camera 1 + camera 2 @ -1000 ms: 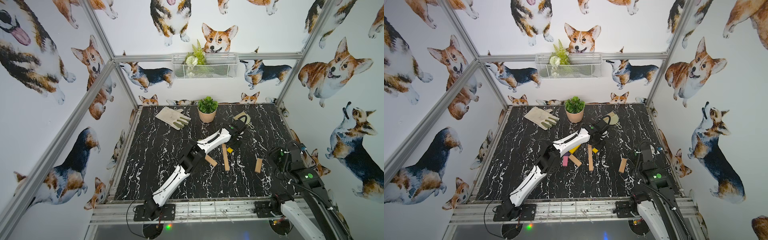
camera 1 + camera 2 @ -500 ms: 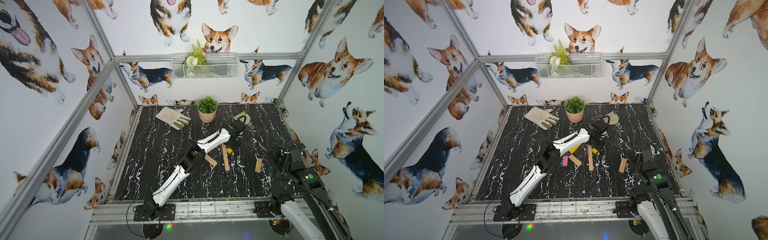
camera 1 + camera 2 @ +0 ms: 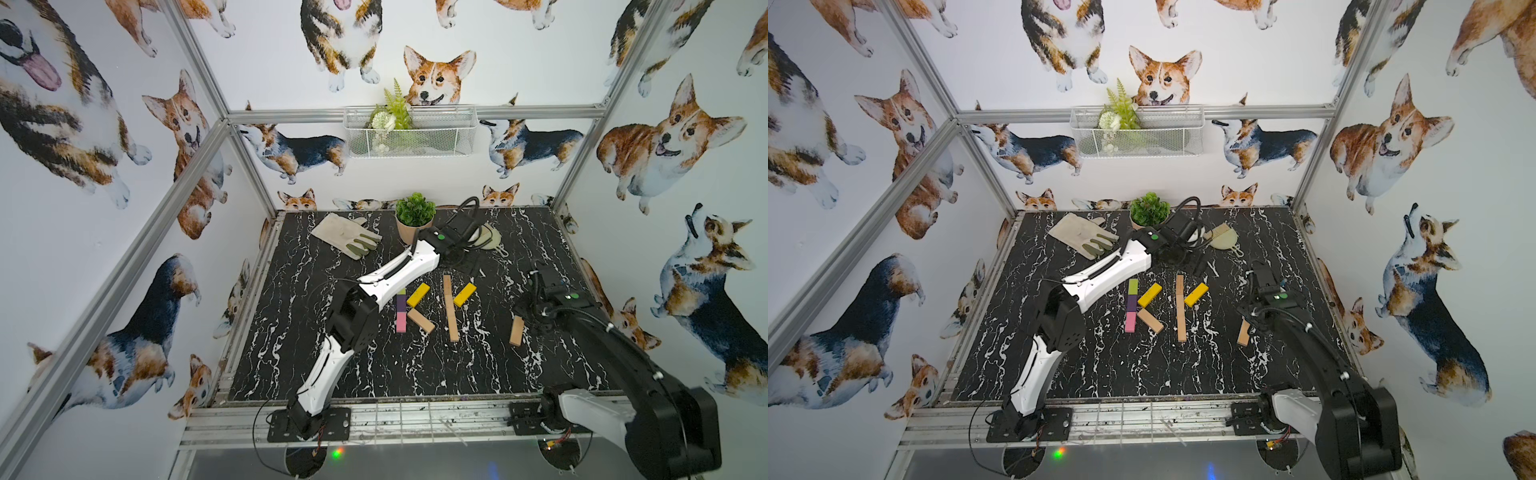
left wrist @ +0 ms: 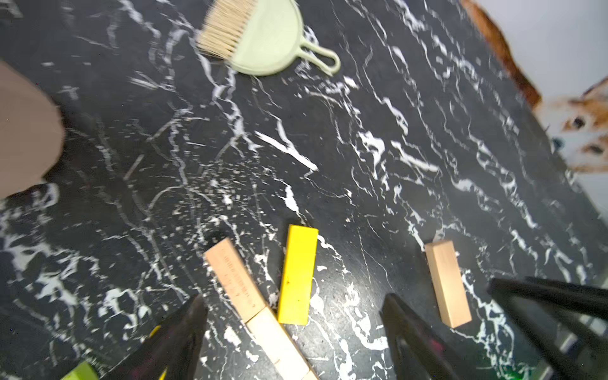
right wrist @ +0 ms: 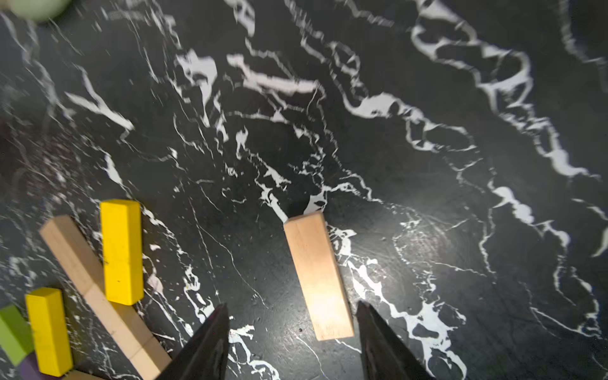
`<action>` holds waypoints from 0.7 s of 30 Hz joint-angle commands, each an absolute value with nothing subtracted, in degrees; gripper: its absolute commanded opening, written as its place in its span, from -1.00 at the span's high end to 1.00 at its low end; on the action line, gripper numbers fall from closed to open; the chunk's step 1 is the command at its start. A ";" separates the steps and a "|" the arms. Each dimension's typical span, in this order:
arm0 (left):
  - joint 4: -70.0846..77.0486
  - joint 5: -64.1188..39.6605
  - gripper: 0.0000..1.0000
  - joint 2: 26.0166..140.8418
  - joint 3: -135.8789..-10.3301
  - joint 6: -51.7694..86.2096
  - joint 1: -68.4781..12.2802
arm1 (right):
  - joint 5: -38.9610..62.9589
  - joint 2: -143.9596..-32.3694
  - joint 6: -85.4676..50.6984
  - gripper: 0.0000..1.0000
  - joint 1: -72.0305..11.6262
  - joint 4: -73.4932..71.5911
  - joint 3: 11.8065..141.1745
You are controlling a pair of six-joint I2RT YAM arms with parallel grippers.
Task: Assemble the letter k with building blocks
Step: Assemble the building block at the center of the board, then pick up the building block from the center of the board.
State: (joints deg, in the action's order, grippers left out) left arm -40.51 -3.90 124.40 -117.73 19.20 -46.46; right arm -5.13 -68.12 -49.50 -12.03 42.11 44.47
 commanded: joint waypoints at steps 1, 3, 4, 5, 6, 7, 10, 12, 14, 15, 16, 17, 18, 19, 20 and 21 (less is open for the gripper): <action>-30.76 -7.45 -0.86 117.58 -107.08 29.25 -41.88 | -1.33 -74.61 -42.58 -0.27 -12.02 45.25 48.08; -29.09 -6.92 -1.00 113.00 -100.46 30.31 -39.01 | -2.19 -77.51 -40.63 -0.27 -11.95 47.08 49.88; -29.00 -6.12 -1.00 111.17 -98.05 29.77 -37.95 | -2.65 -78.67 -39.83 -0.27 -11.97 47.92 50.52; -29.31 -5.15 -1.00 109.47 -95.72 29.03 -36.84 | -2.98 -79.66 -39.28 -0.27 -11.96 48.90 51.12; -30.05 -3.66 -1.00 107.39 -93.17 27.85 -35.41 | -3.40 -80.59 -38.79 -0.27 -11.91 49.38 51.47; -30.83 -2.69 -1.00 106.03 -91.54 27.04 -34.40 | -3.15 -81.19 -38.59 -0.27 -11.97 49.56 51.50; -33.09 -1.20 -1.00 101.91 -86.84 23.87 -30.90 | -2.18 -83.18 -38.47 -0.27 -11.94 49.86 51.01; -33.82 -0.46 -1.00 99.27 -83.73 22.74 -28.52 | -2.37 -83.83 -38.45 -0.27 -11.95 49.76 50.46; -32.67 -0.88 -1.00 96.55 -79.85 22.66 -25.90 | -1.92 -84.74 -38.03 -0.27 -11.93 48.94 49.79; -31.64 -1.74 -1.00 95.49 -77.57 23.12 -24.38 | -1.25 -85.43 -37.76 -0.27 -11.94 48.28 49.42; -30.60 -2.84 -1.00 93.76 -75.50 23.80 -22.88 | -0.86 -86.04 -37.62 -0.21 -11.95 47.81 49.24; -29.50 -3.73 -1.00 92.65 -73.69 24.43 -21.65 | -0.63 -86.78 -37.49 -0.19 -12.00 47.20 49.07; -28.89 -4.10 -1.00 91.98 -72.40 24.77 -20.92 | -0.65 -87.45 -37.40 -0.18 -11.95 46.75 48.94; -28.08 -4.39 -1.00 91.19 -70.92 25.25 -20.16 | -0.70 -87.89 -37.36 -0.17 -11.95 46.25 48.81; -27.57 -4.57 -1.00 90.46 -69.89 25.54 -19.63 | -0.70 -88.22 -37.27 -0.14 -11.91 45.62 48.63; -27.07 -4.69 -1.00 89.88 -68.77 25.90 -19.43 | -0.78 -88.45 -37.18 -0.11 -12.01 45.15 48.44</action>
